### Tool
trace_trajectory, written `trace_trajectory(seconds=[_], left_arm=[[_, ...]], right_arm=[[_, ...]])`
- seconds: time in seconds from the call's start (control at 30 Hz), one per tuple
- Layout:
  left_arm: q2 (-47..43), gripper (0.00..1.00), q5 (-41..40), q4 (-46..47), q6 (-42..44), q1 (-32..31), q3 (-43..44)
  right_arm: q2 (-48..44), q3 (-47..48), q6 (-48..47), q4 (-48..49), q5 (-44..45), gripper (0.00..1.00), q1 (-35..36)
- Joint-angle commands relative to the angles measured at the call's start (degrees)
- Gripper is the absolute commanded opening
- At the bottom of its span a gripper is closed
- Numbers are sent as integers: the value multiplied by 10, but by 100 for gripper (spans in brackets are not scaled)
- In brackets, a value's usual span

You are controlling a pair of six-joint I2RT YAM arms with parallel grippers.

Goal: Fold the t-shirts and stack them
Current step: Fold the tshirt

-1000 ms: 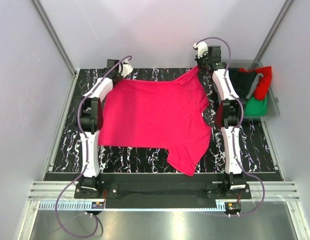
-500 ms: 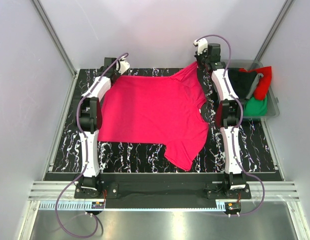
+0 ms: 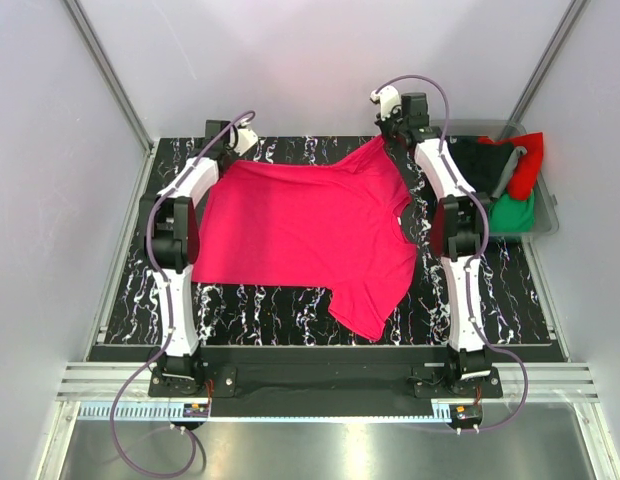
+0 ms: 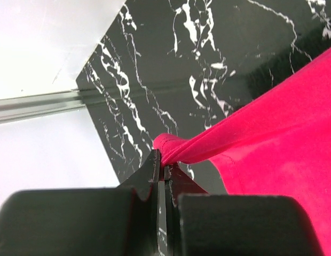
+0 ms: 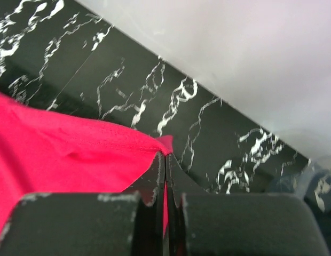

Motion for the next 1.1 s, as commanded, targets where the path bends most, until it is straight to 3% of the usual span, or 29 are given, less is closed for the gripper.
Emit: trace_trajectory(seconds=[0.0,0.57,1.07], left_arm=[[-74,0,7,27,5,6,-20],[-138,0,42,20,10,4,-126],[-187,0,82,-15,4,4,-174]], right_arm=[[-104,-31,-6,1,5,0,0],[-300,-284,28,-45,-1,0,10],[-430,-420,28,-71,11,0,23]])
